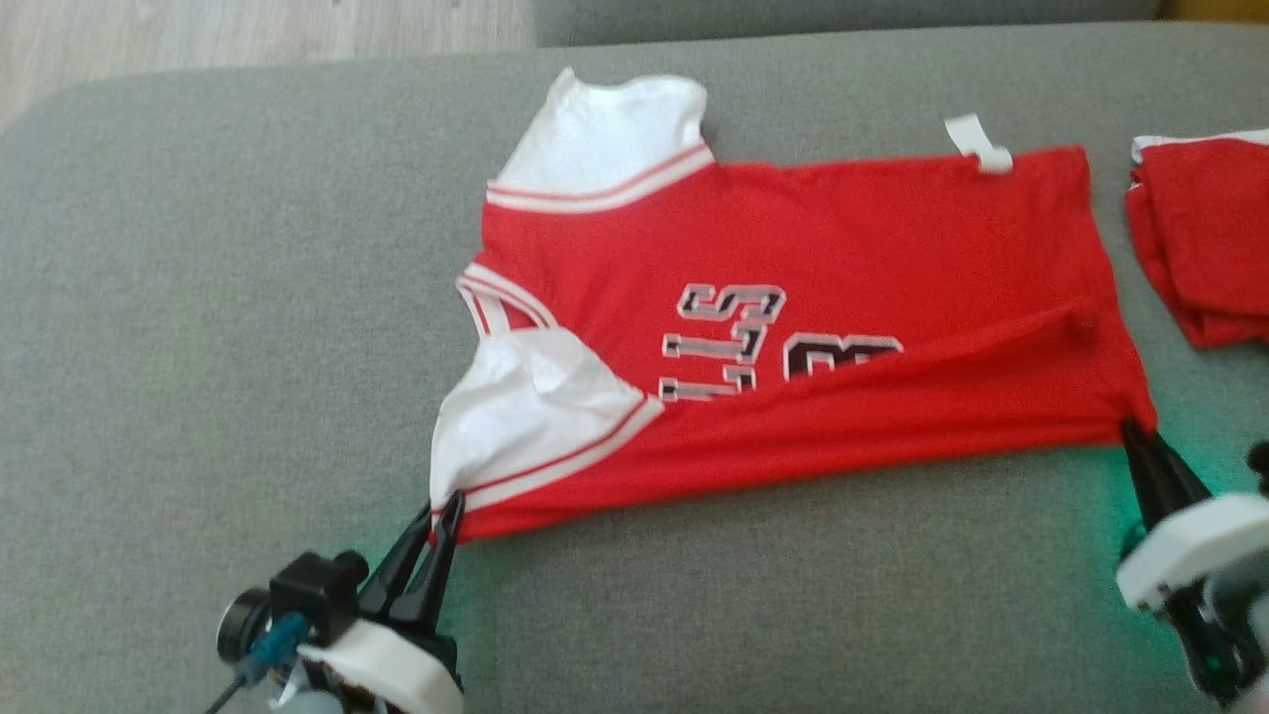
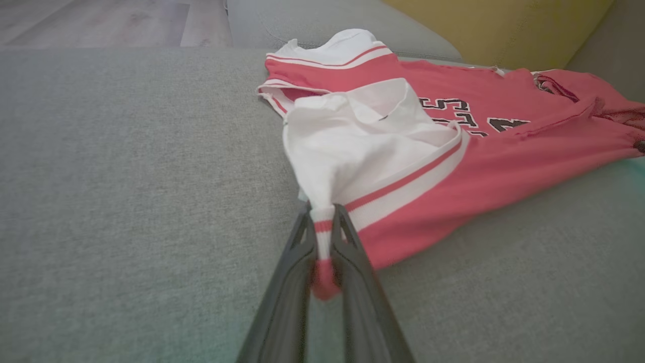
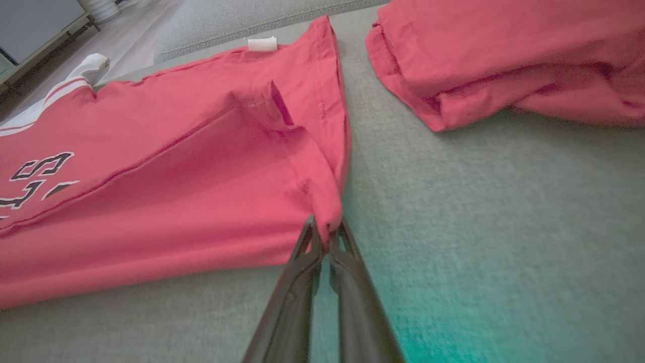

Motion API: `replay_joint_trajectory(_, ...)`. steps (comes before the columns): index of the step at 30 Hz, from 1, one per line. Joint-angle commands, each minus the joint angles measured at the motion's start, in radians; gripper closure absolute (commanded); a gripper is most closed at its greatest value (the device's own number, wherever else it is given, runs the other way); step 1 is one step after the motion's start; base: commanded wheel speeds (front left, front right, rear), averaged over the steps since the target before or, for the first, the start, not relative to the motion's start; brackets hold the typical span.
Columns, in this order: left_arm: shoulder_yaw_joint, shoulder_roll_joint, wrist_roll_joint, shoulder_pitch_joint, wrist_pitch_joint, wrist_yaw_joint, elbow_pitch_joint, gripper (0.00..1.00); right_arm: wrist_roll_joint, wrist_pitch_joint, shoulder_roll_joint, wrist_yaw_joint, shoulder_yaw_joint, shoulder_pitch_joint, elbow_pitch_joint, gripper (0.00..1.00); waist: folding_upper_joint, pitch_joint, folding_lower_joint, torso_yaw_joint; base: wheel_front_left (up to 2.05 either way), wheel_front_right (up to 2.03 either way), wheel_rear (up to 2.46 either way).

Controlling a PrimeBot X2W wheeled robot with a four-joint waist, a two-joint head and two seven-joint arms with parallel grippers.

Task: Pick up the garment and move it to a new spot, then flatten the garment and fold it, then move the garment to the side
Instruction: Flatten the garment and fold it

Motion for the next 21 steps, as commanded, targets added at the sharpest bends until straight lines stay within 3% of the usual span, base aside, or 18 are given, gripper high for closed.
replay_joint_trajectory(1, 0.044, 0.041, -0.001, -0.001, -0.005, 0.015, -0.035, 1.0, 0.011, -0.005, -0.052, 0.007, -0.001, 0.027, -0.039, 1.0, -0.0001, -0.014, 0.0001, -0.001, 0.0, 0.0, 0.0)
replay_joint_trajectory(10, 0.006, 0.075, -0.014, 0.103, 0.087, 0.047, -0.166, 1.0, -0.002, 0.07, -0.072, 0.007, -0.064, 0.194, -0.189, 1.0, -0.0001, -0.031, 0.0001, -0.021, 0.0, 0.0, 0.0)
replay_joint_trajectory(18, -0.019, 0.081, -0.02, 0.128, 0.125, 0.05, -0.195, 1.0, -0.049, 0.13, -0.056, 0.007, -0.124, 0.254, -0.243, 1.0, -0.0001, -0.043, 0.0001, -0.023, 0.0, 0.0, 0.0)
replay_joint_trajectory(20, -0.02, 0.08, -0.02, 0.128, 0.121, 0.051, -0.187, 0.74, -0.058, 0.141, -0.051, 0.007, -0.136, 0.262, -0.25, 1.0, -0.0001, -0.047, 0.0001, -0.023, 0.0, 0.0, 0.0)
replay_joint_trajectory(21, -0.022, 0.079, -0.02, 0.126, 0.12, 0.051, -0.182, 0.73, -0.062, 0.146, -0.048, 0.007, -0.14, 0.266, -0.253, 0.88, -0.0001, -0.049, 0.0001, -0.023, 0.0, 0.0, 0.0)
